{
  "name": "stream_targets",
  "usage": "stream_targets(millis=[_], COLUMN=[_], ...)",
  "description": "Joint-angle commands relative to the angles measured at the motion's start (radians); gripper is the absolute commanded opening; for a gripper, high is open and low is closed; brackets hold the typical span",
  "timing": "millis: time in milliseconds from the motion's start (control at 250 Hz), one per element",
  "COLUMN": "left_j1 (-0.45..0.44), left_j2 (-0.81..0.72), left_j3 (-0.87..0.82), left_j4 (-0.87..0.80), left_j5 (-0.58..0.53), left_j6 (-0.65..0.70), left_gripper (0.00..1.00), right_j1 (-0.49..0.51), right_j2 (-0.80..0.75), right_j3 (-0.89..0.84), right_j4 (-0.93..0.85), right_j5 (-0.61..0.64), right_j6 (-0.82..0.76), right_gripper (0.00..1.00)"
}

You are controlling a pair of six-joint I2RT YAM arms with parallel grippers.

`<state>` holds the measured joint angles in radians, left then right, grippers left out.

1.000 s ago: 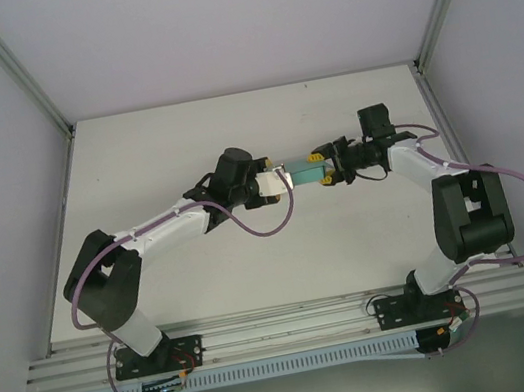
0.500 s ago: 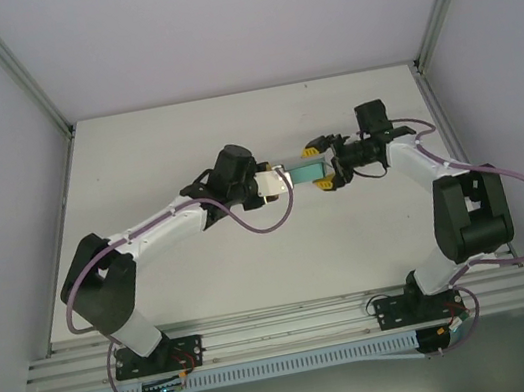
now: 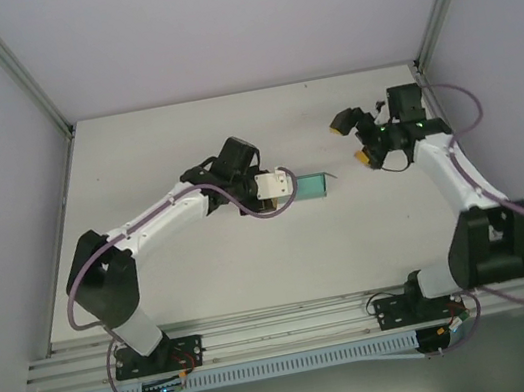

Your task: Assemble paper box

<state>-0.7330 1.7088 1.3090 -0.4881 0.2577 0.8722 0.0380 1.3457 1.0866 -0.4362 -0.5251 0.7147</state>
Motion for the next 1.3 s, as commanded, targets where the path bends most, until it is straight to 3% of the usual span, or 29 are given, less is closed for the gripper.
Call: stream_targets(millis=[0, 88, 208, 336, 420, 688, 1051, 1295], left_j1=[0.035, 0.076, 0.116, 0.118, 0.121, 0.121, 0.121, 0.121], left_j2=[0.052, 0.09, 0.151, 0.2, 0.217, 0.247, 0.268, 0.269], left_j3=[0.053, 0.099, 0.161, 0.209, 0.214, 0.225, 0.228, 0.227], left_j4=[-0.212, -0.279, -0.323, -0.372, -0.366, -0.37, -0.377, -0.37], left_j5=[0.12, 0.171, 0.161, 0.146, 0.134, 0.14, 0.141, 0.136], left_j6=[0.043, 0.017, -0.024, -0.043, -0.047, -0.066, -0.072, -0.079], left_gripper=[0.35, 0.38, 0.4, 0.39, 0.39, 0.39, 0.39, 0.39], right_j1=[-0.003, -0.003, -0.005, 0.011, 0.058, 0.265, 0.38, 0.399], right_j2=[-0.138, -0.237, -0.328, -0.338, -0.317, -0.143, 0.034, 0.13], right_j3=[-0.11, -0.25, -0.373, -0.358, -0.325, -0.169, -0.056, 0.031], right_j4=[0.237, 0.428, 0.539, 0.451, 0.353, 0.099, -0.031, -0.125], right_j5=[0.165, 0.154, 0.13, -0.058, -0.118, 0.0, 0.161, 0.22], right_j6=[-0.276, -0.3, -0.343, -0.477, -0.605, -0.842, -0.954, -0.964], right_gripper=[0.99, 0.99, 0.99, 0.99, 0.99, 0.85, 0.74, 0.47])
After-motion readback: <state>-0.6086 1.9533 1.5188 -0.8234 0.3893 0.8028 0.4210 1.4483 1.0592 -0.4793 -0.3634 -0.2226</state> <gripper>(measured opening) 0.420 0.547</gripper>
